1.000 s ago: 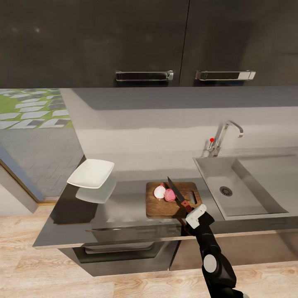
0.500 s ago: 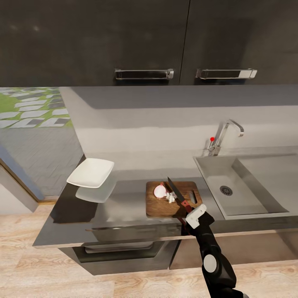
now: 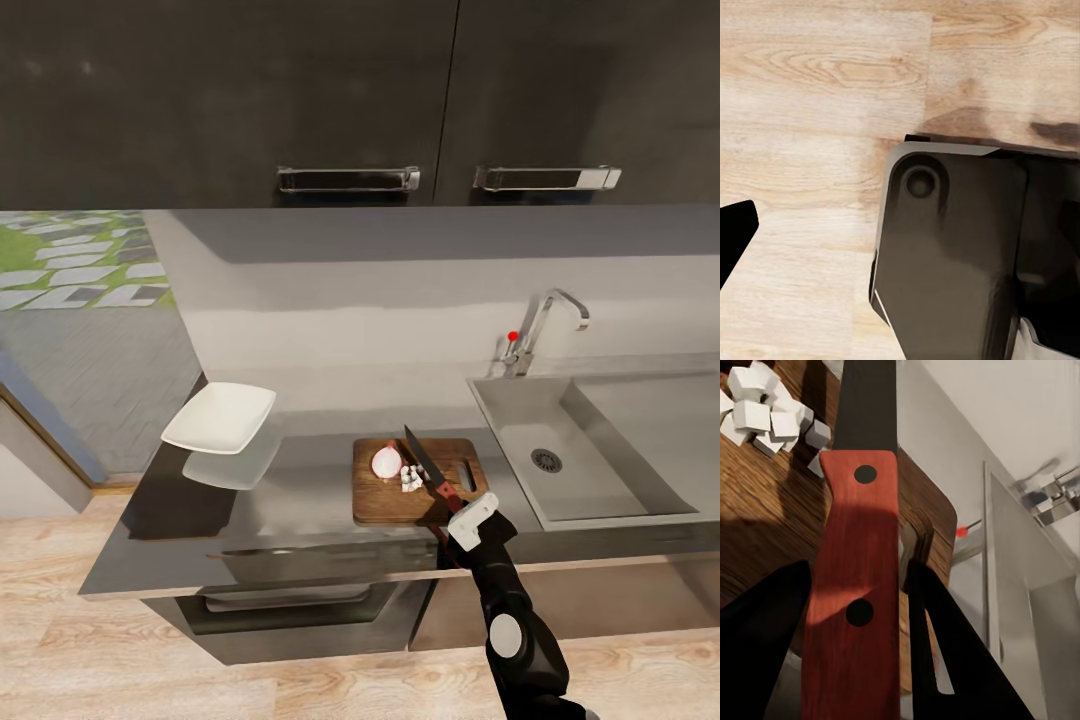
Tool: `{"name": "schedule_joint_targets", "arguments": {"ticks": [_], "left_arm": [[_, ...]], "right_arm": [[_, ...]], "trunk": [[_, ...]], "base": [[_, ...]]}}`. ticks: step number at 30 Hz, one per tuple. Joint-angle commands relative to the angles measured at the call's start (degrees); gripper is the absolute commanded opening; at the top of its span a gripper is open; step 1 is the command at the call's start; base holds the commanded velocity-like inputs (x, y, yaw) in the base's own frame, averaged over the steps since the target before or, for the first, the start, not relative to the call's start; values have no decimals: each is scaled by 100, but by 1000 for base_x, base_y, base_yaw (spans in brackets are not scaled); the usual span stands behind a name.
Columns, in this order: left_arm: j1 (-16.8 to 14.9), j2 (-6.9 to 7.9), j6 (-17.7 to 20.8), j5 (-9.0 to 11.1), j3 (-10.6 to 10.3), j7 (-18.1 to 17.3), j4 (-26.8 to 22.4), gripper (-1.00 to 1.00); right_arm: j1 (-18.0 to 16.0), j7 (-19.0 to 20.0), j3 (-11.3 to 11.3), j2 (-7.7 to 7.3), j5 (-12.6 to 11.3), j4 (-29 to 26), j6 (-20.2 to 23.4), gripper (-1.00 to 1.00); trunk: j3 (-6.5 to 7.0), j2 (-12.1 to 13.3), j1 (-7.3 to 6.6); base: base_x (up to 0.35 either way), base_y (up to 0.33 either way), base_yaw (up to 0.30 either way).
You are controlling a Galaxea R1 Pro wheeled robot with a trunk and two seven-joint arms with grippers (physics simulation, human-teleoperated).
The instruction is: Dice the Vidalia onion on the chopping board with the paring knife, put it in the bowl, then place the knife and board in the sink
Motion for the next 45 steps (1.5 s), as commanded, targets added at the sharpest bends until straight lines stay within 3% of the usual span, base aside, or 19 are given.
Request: {"name": "schedule_joint_targets", "arguments": {"ticks": [1, 3, 5, 7, 9, 14, 26, 28, 30, 33, 45], "left_arm": [[-1, 10, -18, 61, -34, 46, -8, 100], [-2, 11, -18, 61, -34, 47, -8, 100], [-1, 11, -18, 59, -34, 47, -8, 100], [-1, 11, -18, 60, -34, 48, -8, 100], [-1, 11, -18, 62, -34, 46, -8, 100], [-2, 11, -18, 60, -34, 47, -11, 100], [-2, 11, -18, 61, -34, 46, -8, 100], [-1, 11, -18, 57, -34, 47, -8, 100], [-1, 11, -18, 59, -34, 46, -8, 100], [-1, 11, -18, 59, -34, 47, -8, 100], [-2, 11, -18, 58, -34, 47, -17, 100]], "right_arm": [[-3, 28, -8, 64, 57, -18, 26, -100], [-3, -98, -28, 168, 43, -28, 13, -100], [-3, -322, -33, 168, -129, -31, 7, -100], [-3, -541, -34, 168, -533, -32, -2, -100], [-3, -610, -32, 168, -694, -33, -4, -100], [-3, -645, -19, 168, -770, -33, -13, -100], [-3, -641, -10, 168, -712, -26, 5, -100], [-3, -639, -4, 168, -552, -16, 14, -100], [-3, -631, -1, 168, -249, -2, 26, -100], [-3, -629, -1, 168, -78, 2, 37, -100], [-3, -620, -1, 168, -33, 2, 145, -100]], "trunk": [[-10, -11, 4], [-10, -11, 4], [-10, -11, 4], [-10, -11, 4], [-10, -11, 4], [-10, -11, 4], [-10, -11, 4], [-10, -11, 4], [-10, -11, 4], [-10, -11, 4], [-10, -11, 4]], "base": [[0, 0, 0], [0, 0, 0], [0, 0, 0], [0, 0, 0], [0, 3, 0], [0, 89, 0], [0, 159, 0], [0, 6, 0], [0, 2, 0], [0, 0, 0], [0, 43, 0]]}}
